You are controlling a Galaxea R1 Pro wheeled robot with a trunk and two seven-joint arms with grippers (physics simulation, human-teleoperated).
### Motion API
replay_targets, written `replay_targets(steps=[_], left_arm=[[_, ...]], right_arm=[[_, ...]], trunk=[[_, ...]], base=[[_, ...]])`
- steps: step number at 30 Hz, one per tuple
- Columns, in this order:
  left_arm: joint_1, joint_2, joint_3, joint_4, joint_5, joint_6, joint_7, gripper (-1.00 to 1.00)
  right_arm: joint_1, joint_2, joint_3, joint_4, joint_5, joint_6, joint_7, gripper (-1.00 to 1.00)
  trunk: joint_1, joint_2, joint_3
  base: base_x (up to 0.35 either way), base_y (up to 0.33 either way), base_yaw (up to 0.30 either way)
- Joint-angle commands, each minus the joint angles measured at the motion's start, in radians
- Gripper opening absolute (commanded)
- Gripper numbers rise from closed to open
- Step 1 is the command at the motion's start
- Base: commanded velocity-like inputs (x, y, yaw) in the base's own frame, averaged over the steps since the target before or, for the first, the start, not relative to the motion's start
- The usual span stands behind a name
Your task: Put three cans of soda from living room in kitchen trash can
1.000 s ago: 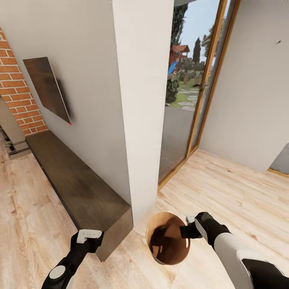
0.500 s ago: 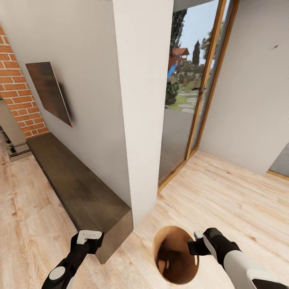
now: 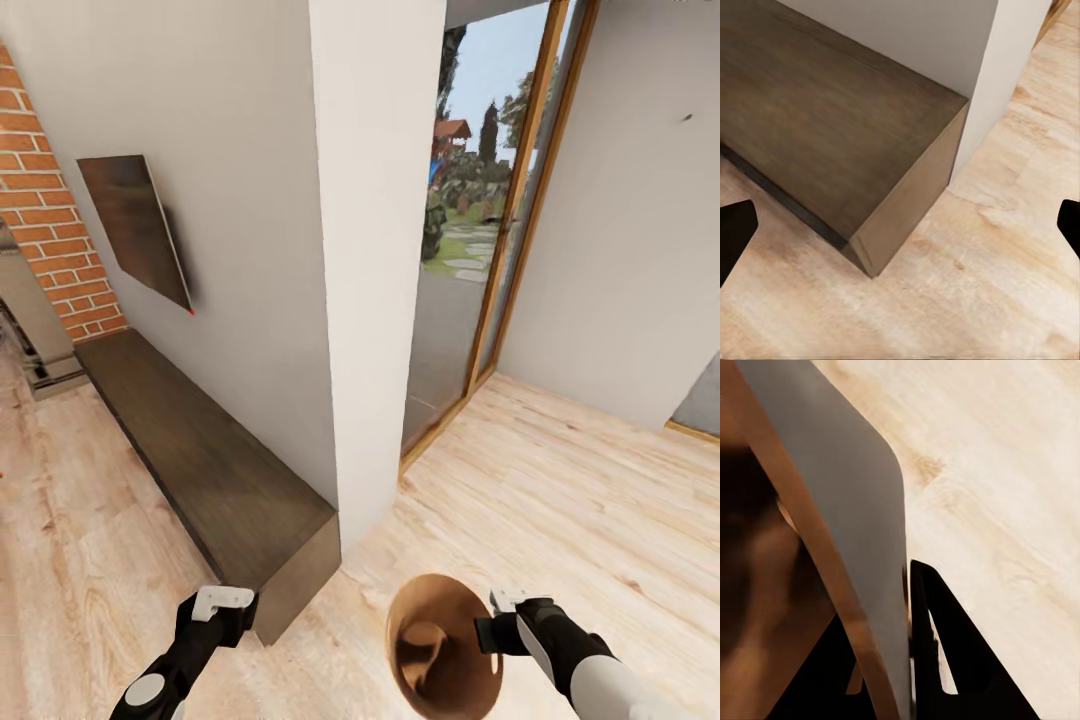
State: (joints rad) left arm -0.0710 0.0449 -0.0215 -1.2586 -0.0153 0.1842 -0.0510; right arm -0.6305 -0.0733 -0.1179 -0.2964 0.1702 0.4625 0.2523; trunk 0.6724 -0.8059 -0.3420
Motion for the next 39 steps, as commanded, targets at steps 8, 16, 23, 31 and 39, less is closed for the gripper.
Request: replay_targets(steps=[8, 16, 23, 31, 39], left_arm=[[0.0, 0.001, 0.0, 0.003, 0.001, 0.0, 0.0, 1.0], [0.0, 0.001, -0.001, 0.003, 0.001, 0.0, 0.0, 1.0], [0.0, 0.001, 0.0, 0.003, 0.002, -0.001, 0.0, 1.0], [-0.001, 0.001, 0.0, 0.004, 0.0, -0.002, 0.002, 1.0], [-0.001, 0.001, 0.0, 0.004, 0.001, -0.002, 0.0, 1.0]], right_arm=[[0.001, 0.001, -0.005, 0.003, -0.012, -0.002, 0.007, -1.0], [0.002, 0.003, -0.003, 0.005, -0.013, -0.004, 0.008, -1.0], [0.002, 0.003, -0.003, 0.005, -0.013, -0.005, 0.008, -1.0], [0.03, -0.009, -0.002, 0.001, -0.009, -0.005, 0.008, -1.0], [0.052, -0.044, 0.0, 0.001, 0.045, -0.005, 0.006, -1.0]], trunk=[[0.0, 0.0, 0.0], [0.0, 0.0, 0.0], [0.0, 0.0, 0.001], [0.0, 0.0, 0.002], [0.0, 0.0, 0.002]], base=[[-0.22, 0.222, 0.0], [-0.232, 0.218, 0.0], [-0.233, 0.203, 0.143], [-0.179, 0.189, 0.24], [-0.153, 0.165, 0.247]])
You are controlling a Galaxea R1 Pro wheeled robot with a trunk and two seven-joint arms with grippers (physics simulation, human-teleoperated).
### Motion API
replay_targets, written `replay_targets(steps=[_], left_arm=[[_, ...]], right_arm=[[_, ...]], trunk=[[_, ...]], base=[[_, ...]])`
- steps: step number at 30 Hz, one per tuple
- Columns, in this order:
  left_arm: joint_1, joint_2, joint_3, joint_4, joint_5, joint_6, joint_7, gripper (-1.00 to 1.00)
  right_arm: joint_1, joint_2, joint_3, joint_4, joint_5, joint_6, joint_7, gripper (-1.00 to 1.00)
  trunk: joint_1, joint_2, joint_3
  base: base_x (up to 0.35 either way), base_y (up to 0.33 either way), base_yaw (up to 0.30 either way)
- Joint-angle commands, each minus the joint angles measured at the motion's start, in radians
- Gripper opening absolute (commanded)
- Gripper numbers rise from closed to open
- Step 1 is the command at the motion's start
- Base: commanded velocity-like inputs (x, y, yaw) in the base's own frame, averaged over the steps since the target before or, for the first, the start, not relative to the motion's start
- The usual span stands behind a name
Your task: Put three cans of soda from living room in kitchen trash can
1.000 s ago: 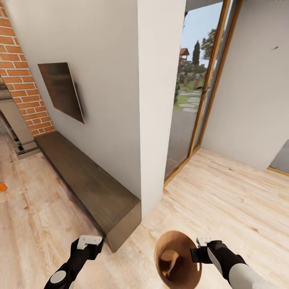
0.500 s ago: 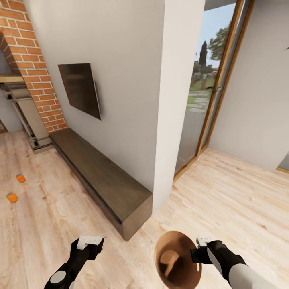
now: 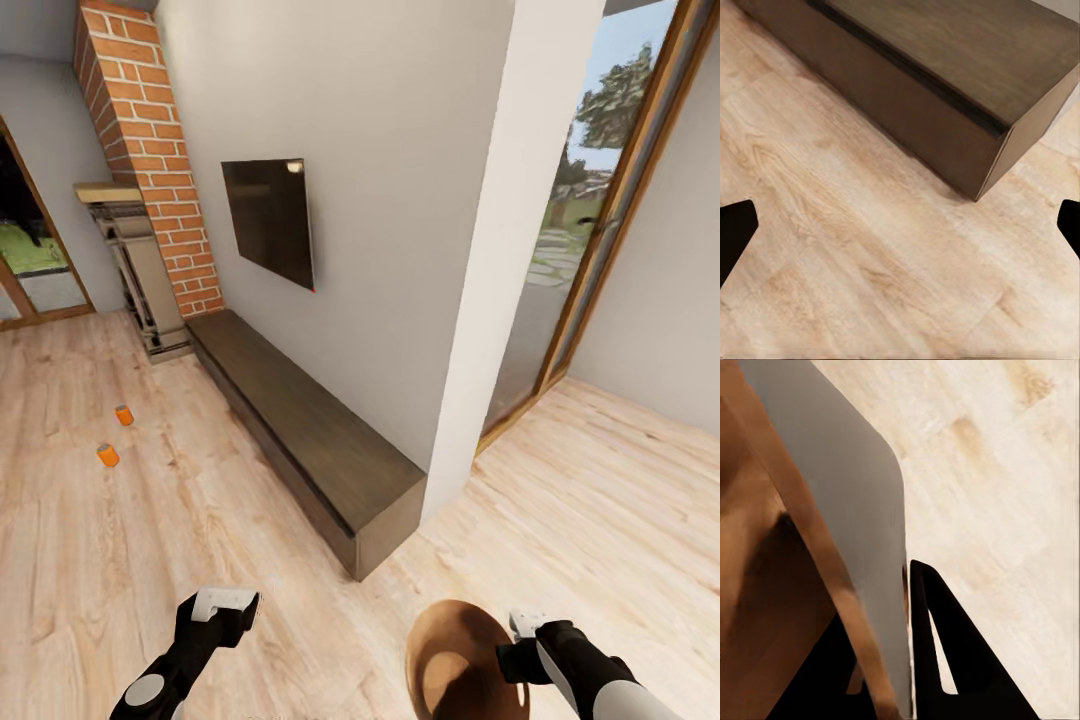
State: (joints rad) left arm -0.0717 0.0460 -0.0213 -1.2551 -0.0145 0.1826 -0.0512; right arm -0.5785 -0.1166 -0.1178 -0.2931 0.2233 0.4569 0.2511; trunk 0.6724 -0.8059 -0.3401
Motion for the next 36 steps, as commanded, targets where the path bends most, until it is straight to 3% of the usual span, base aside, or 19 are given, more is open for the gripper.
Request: replay_targets(steps=[1, 7, 11, 14, 21, 22, 25, 26, 36], left_arm=[[0.0, 0.0, 0.0, 0.0, 0.0, 0.0, 0.0, 1.0], [0.0, 0.0, 0.0, 0.0, 0.001, -0.001, 0.0, 1.0], [0.0, 0.0, 0.0, 0.0, 0.002, -0.003, -0.002, 1.0], [0.0, 0.0, 0.0, 0.0, 0.002, -0.004, -0.002, 1.0], [0.0, 0.0, 0.0, 0.0, 0.001, -0.005, -0.002, 1.0], [0.0, 0.0, 0.0, 0.0, 0.0, -0.005, -0.001, 1.0], [0.0, 0.0, 0.0, 0.0, 0.002, -0.006, -0.002, 1.0], [0.0, 0.0, 0.0, 0.001, 0.0, -0.031, -0.003, 1.0], [0.0, 0.0, 0.0, 0.013, 0.005, -0.039, -0.007, 1.0]], right_arm=[[0.001, -0.008, 0.0, -0.003, -0.001, 0.0, 0.008, -1.0], [0.008, -0.05, 0.002, -0.008, 0.027, -0.01, 0.039, -1.0], [0.009, -0.08, 0.002, -0.011, 0.053, -0.015, 0.145, -1.0], [0.01, -0.083, 0.001, -0.011, 0.07, -0.015, 0.18, -1.0], [0.009, -0.072, 0.004, -0.012, 0.08, -0.001, 0.221, -1.0], [0.007, -0.05, 0.017, -0.012, 0.081, 0.012, 0.228, -1.0], [0.005, -0.023, 0.061, -0.014, 0.082, 0.053, 0.232, -1.0], [0.004, 0.004, 0.112, -0.039, 0.082, 0.097, 0.23, -1.0], [0.009, 0.004, 0.115, -0.041, 0.082, 0.089, 0.224, -1.0]], trunk=[[0.0, 0.0, 0.0], [0.0, 0.0, 0.0], [0.0, 0.0, 0.0], [0.0, 0.0, 0.0], [0.0, 0.0, 0.0], [0.0, 0.0, 0.0], [0.0, 0.0, 0.0], [0.0, 0.0, 0.0], [0.0, 0.0, 0.0]], base=[[-0.147, 0.144, 0.247], [-0.141, 0.124, 0.247], [-0.137, 0.108, 0.244], [-0.135, 0.104, 0.164], [-0.125, 0.097, 0.032], [-0.111, 0.094, 0.005], [-0.099, 0.103, 0.003], [-0.016, 0.065, 0.0], [0.097, 0.141, 0.0]])
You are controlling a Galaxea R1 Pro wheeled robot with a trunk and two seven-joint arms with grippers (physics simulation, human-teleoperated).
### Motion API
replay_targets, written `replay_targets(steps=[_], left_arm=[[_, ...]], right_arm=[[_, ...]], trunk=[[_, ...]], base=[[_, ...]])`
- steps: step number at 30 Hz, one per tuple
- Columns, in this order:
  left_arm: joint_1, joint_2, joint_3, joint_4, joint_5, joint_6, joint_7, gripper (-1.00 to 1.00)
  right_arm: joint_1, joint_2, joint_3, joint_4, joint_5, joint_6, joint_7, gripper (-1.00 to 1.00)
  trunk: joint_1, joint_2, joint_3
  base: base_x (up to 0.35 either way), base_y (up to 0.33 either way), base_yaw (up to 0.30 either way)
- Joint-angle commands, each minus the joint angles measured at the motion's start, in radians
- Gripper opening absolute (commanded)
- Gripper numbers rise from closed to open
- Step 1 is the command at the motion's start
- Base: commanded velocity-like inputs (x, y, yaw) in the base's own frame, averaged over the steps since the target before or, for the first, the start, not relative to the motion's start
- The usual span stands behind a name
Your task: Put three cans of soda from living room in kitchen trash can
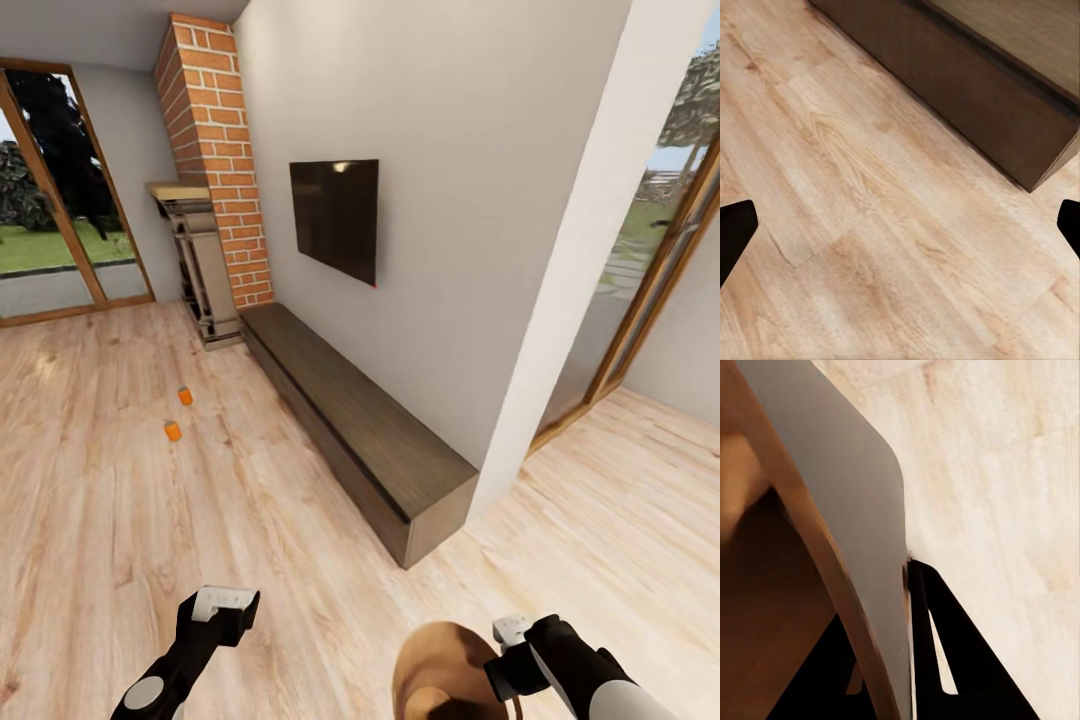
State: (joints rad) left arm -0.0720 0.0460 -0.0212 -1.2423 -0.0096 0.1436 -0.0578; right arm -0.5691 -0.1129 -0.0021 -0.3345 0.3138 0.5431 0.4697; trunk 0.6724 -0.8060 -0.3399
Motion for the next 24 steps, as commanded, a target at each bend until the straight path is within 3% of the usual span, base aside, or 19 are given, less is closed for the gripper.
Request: replay_targets(steps=[1, 11, 24], left_arm=[[0.0, 0.0, 0.0, 0.003, 0.001, 0.0, 0.0, 1.0], [0.0, 0.0, 0.0, 0.007, 0.004, 0.0, -0.002, 1.0], [0.0, 0.0, 0.0, 0.008, -0.001, -0.001, -0.001, 1.0]], right_arm=[[0.0, 0.0, -0.001, 0.001, -0.009, 0.003, 0.006, -1.0], [0.0, 0.002, -0.001, 0.0, -0.009, 0.003, 0.006, -1.0], [0.0, 0.002, 0.001, 0.004, -0.009, 0.003, 0.005, -1.0]], trunk=[[0.0, 0.0, 0.0], [0.0, 0.0, 0.0], [0.0, 0.0, 0.0]], base=[[0.153, 0.245, 0.0], [0.15, 0.252, 0.028], [0.124, 0.263, 0.219]])
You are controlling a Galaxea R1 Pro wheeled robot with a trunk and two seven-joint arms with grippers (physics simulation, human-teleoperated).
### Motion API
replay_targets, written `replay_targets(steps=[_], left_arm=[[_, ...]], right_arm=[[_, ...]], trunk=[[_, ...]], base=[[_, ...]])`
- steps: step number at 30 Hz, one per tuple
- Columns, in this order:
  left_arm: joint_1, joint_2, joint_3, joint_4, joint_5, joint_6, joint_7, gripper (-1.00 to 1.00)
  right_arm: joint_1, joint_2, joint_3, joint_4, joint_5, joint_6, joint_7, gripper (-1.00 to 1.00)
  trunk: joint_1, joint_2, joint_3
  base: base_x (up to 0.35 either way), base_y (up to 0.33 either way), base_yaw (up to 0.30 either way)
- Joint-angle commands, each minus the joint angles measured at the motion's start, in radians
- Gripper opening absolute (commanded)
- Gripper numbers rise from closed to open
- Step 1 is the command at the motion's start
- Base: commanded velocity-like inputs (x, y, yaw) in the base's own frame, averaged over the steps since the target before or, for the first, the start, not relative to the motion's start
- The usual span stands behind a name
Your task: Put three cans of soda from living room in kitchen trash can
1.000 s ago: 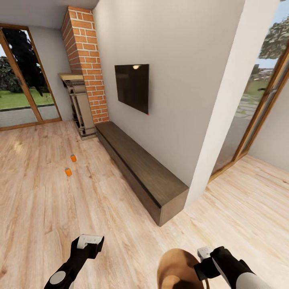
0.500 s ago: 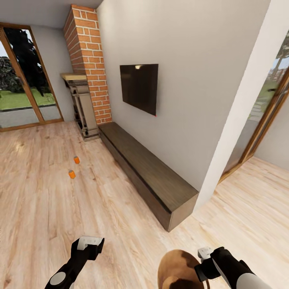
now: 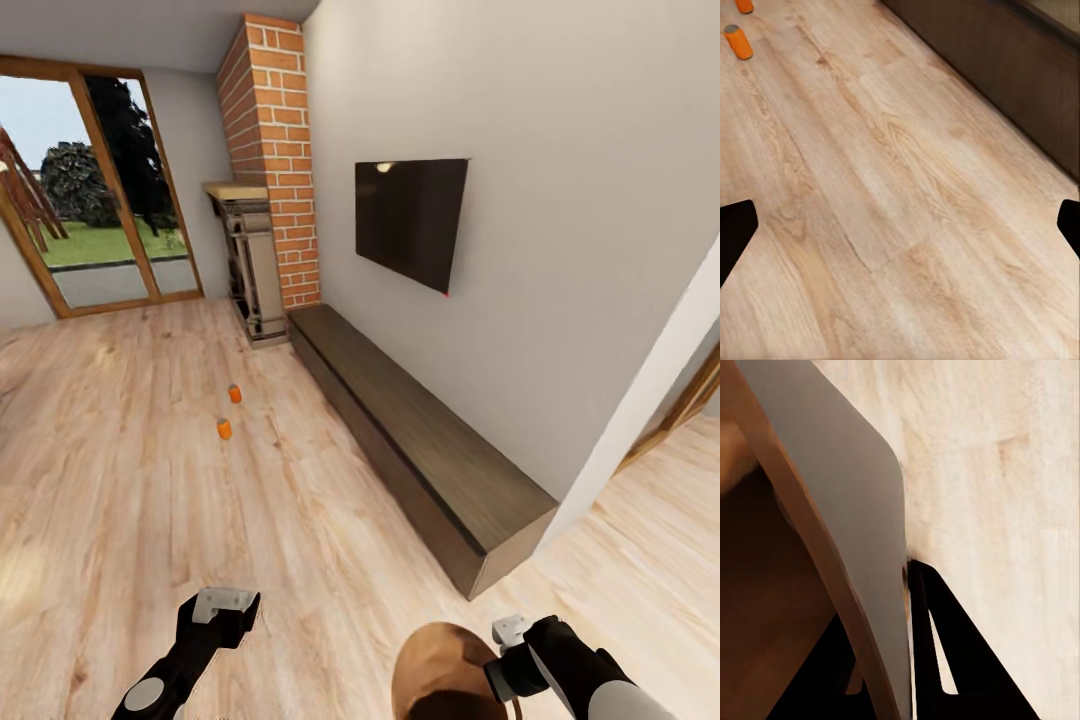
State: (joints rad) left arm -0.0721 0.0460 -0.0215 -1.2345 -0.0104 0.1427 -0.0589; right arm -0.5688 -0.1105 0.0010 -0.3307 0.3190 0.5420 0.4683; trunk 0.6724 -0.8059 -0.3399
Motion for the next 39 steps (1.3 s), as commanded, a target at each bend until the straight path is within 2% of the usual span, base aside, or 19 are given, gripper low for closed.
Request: replay_targets(steps=[1, 18, 20, 24, 39], left_arm=[[0.0, 0.0, 0.0, 0.0, 0.0, 0.0, 0.0, 1.0], [0.0, 0.0, 0.0, 0.0, 0.004, 0.0, -0.001, 1.0], [0.0, 0.0, 0.0, 0.0, 0.005, 0.0, -0.001, 1.0], [0.0, 0.0, 0.0, 0.0, 0.003, 0.0, -0.001, 1.0], [0.0, 0.0, 0.0, 0.001, 0.004, 0.001, -0.001, 1.0]], right_arm=[[0.0, 0.0, -0.003, 0.0, -0.014, 0.004, 0.007, -1.0], [0.0, 0.006, 0.004, -0.012, -0.015, 0.006, 0.011, -1.0], [-0.001, 0.022, 0.007, -0.014, -0.014, 0.007, 0.009, -1.0], [-0.002, 0.03, 0.008, -0.015, -0.014, 0.008, 0.01, -1.0], [-0.022, 0.107, 0.014, -0.016, -0.011, 0.026, 0.007, -1.0]], trunk=[[0.0, 0.0, 0.0], [0.0, 0.0, 0.0], [0.0, 0.0, 0.0], [0.0, 0.0, 0.0], [0.0, 0.0, 0.0]], base=[[0.095, 0.274, 0.242], [0.117, 0.275, 0.243], [0.138, 0.275, 0.243], [0.146, 0.275, 0.243], [0.048, 0.286, 0.24]])
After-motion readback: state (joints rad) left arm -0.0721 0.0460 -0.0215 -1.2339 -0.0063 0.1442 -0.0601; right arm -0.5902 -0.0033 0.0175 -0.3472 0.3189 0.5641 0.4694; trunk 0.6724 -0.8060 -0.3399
